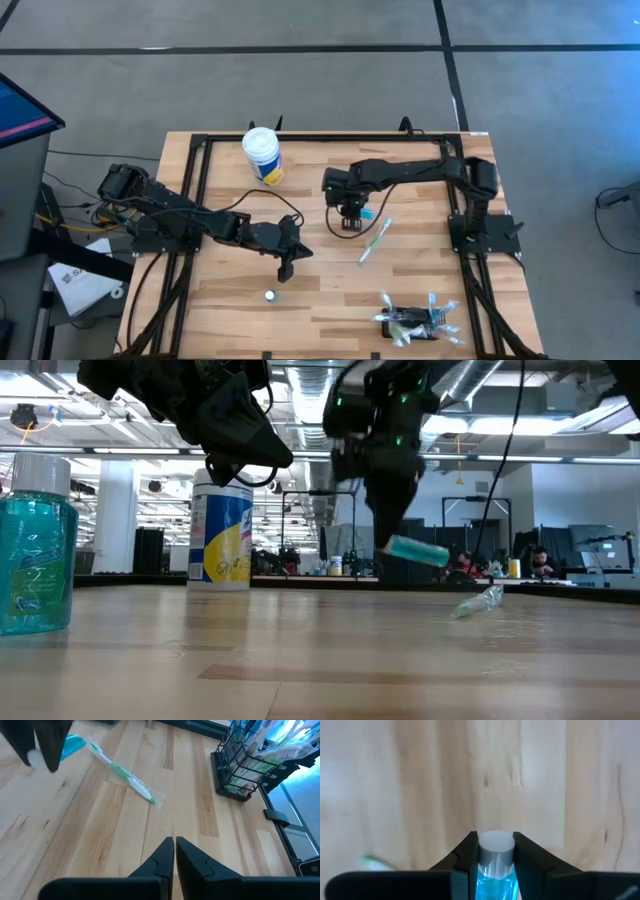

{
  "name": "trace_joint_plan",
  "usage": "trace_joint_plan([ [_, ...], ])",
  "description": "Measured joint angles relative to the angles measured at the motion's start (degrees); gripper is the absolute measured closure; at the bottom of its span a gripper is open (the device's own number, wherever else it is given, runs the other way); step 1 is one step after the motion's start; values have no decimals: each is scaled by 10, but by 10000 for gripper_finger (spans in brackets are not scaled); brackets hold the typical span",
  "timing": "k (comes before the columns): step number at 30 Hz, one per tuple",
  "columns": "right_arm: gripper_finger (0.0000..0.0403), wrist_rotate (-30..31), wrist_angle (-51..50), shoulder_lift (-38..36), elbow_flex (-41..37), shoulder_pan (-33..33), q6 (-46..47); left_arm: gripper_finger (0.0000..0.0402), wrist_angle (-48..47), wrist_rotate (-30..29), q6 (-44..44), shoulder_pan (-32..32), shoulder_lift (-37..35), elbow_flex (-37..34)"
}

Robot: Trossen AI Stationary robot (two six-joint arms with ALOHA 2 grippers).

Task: Pick & Place toothbrushing station
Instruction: Put the top blue mouthwash into the wire organizer

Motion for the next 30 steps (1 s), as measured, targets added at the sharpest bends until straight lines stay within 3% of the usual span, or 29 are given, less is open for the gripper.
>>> trace_joint_plan([
  [21,319,-7,24,-171,0,105,20,389,0,-2,0,0,0,0],
  [30,319,-7,104,-266,-79,177,50,389,0,-2,0,0,0,0],
])
